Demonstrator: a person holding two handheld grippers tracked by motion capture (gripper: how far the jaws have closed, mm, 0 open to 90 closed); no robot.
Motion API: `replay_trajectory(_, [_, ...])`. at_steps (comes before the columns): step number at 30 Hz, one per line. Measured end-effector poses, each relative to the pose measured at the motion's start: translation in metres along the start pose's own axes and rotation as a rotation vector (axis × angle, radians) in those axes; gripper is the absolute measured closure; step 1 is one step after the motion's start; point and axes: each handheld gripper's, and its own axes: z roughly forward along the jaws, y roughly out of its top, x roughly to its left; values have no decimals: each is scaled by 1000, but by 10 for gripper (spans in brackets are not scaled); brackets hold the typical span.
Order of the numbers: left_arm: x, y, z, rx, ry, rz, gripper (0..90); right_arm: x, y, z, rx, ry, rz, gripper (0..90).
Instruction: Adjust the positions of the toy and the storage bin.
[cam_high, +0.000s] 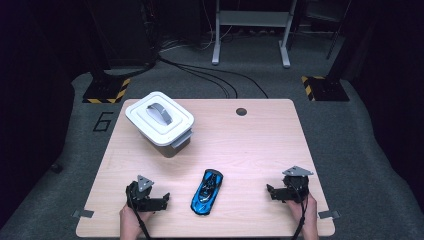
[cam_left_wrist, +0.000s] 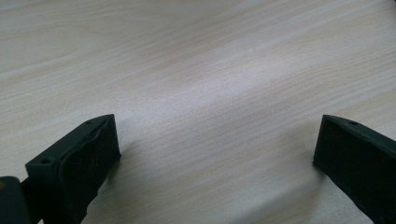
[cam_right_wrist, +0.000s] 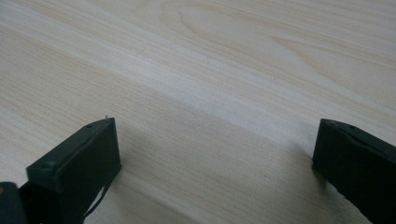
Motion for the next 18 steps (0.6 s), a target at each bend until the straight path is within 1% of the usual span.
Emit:
replay_trajectory(9, [0,0,0,0,3,-2,1,0,0,0,0,-1,0,0])
replay_trajectory(16, [-1,0,0,1,8,-11,0,0,0,0,0,0,0,0])
replay_trajectory(18, [-1,1,1,-1,4,-15,0,0,0,0,-1,-1,-1,0])
